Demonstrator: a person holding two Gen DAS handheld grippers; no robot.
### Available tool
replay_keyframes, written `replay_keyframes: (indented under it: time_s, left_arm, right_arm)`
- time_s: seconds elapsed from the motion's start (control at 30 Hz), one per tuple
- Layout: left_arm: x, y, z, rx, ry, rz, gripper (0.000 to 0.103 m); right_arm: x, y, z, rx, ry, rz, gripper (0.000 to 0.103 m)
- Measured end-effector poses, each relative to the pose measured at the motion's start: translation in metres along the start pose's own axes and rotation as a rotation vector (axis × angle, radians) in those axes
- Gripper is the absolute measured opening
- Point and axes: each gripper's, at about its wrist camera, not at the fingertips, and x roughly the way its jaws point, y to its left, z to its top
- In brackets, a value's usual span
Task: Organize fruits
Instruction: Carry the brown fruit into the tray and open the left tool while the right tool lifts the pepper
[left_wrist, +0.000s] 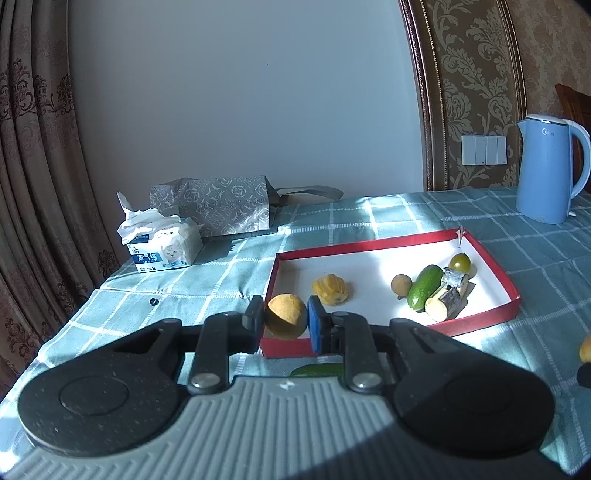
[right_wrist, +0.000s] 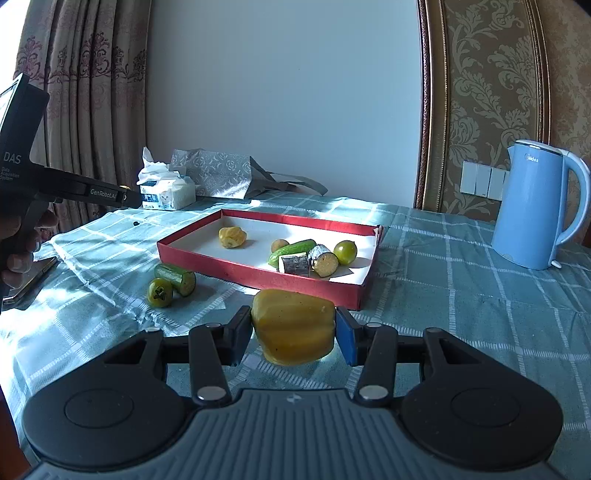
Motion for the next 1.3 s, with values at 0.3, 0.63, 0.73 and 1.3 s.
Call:
replay_keyframes:
  time_s: [0.3,0.63,0.73,1.3]
  left_arm:
    - [0.030,-0.018,0.033,-0.021,0.003,-0.055,0.023]
    - [0.079,-0.045,0.050,-0.028,0.051,-0.065,0.023]
    - [0.094,-0.052,0.053,-0.031,0.064,-0.058,0.023]
    - [0.182,-0.085,0.049,-0.017,0.180,-0.051,0.025]
  right_arm:
    - [-0.016,-0.010,0.000,0.017,-0.021,-0.018,0.047]
    - [-0.025,-0.021,-0.006,0.032,-0.019,-0.041,0.047]
    - [-0.026,-0.023,-0.008,0.036,-0.016,-0.048,0.047]
    - [-0.032,-0.034,-0.011,0.048,-0.009,-0.086,0.047]
